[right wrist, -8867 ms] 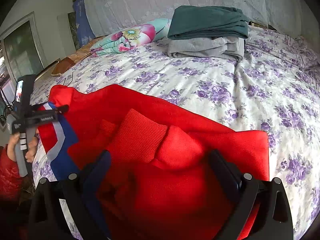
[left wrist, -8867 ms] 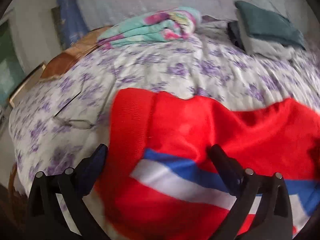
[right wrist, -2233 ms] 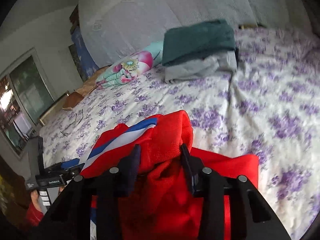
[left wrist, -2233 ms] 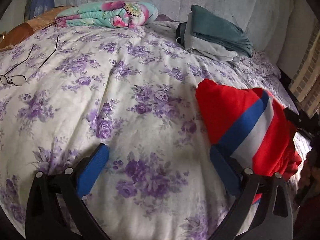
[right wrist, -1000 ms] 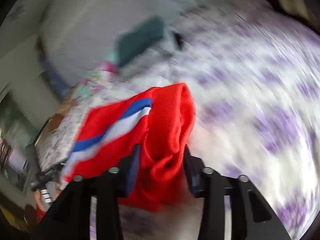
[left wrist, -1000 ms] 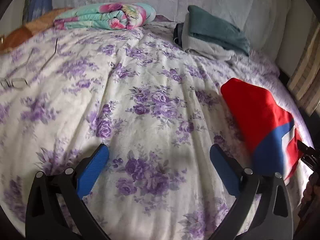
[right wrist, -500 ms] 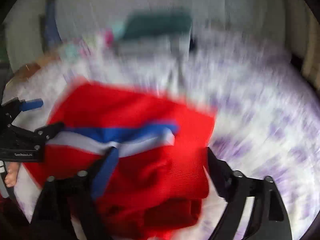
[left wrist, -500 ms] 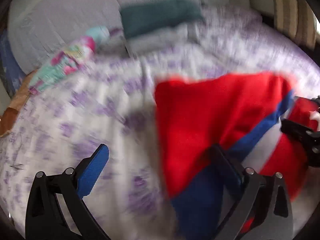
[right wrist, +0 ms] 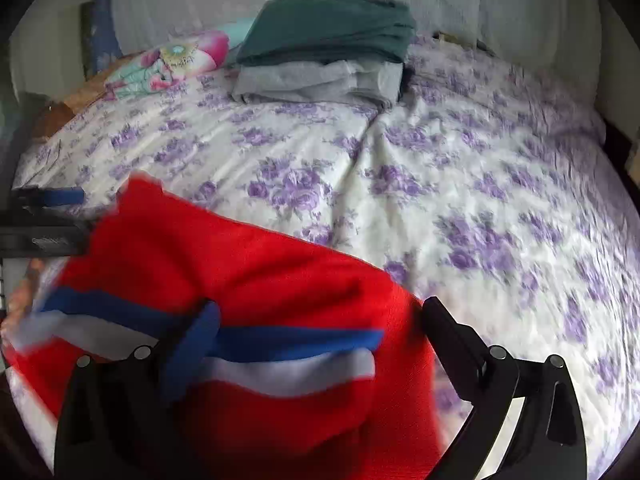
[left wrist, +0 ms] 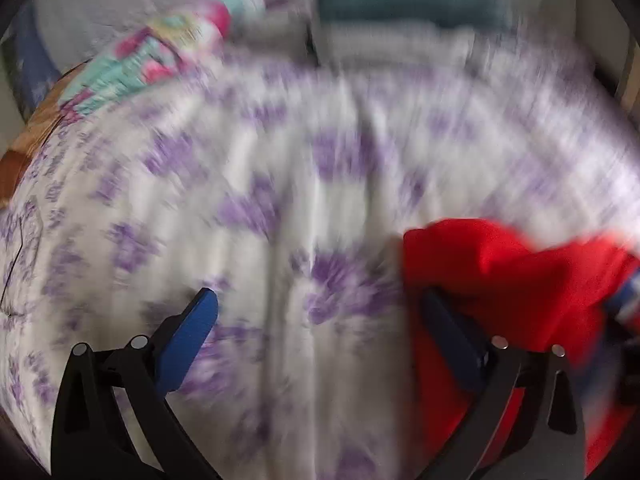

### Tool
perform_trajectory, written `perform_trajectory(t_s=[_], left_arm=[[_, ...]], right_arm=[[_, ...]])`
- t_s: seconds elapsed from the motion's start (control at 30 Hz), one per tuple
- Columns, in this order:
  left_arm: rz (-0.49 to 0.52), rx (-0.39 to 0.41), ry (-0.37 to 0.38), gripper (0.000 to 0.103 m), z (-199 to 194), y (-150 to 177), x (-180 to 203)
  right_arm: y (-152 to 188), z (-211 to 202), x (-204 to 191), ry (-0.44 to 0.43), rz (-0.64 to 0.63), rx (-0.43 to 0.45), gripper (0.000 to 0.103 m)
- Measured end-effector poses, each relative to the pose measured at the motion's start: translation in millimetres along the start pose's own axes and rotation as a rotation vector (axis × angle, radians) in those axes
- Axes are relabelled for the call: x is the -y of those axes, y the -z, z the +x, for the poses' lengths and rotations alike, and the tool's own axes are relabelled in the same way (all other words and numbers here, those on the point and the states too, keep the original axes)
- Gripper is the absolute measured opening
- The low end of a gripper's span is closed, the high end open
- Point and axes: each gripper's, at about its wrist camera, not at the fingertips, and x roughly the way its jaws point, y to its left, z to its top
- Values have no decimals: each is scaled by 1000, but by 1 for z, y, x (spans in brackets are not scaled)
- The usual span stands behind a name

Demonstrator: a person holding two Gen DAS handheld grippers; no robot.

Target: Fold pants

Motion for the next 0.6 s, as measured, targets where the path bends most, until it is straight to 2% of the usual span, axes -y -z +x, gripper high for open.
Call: perform_trajectory(t_s=[0.03,0.13,0.23,0.27,0.33,0.37,0.4,0.43,0.53,0.57,0.6], left_arm=[[-31,27,18,99,-3,3,-6],[-66,-7,89,98,-11,7,-23],[-119,-36,278,98,-30,22,-41],[-137,-49,379,98,-36,29,-46],[-134,-76,448,98,-37,36,-44],[-109,-86,453,98,-36,40,-37],[-78,-76,425,98,-36,41,-28],[-36,-53,373,98,-34,41,-15],[2,-19,319,99,-30,34,8],[0,-15,345,99,-29,29,14],[-12,-20,363,99,-28,26,17]], right_arm=[[-1,-7,4,-17,13,-4,100],[6,-39,20,-77,50,52,100],[29,-66,47,-154,152,80,100],[39,-68,58,-184,194,56,100],[57,-64,72,-249,286,-14,100],[66,-59,77,-302,329,-45,100],[72,-52,80,-355,359,-63,100],[77,-47,79,-371,365,-52,100],[71,-37,64,-380,302,-24,98],[67,-33,61,-409,304,-22,85],[62,-28,58,-445,312,-24,81]])
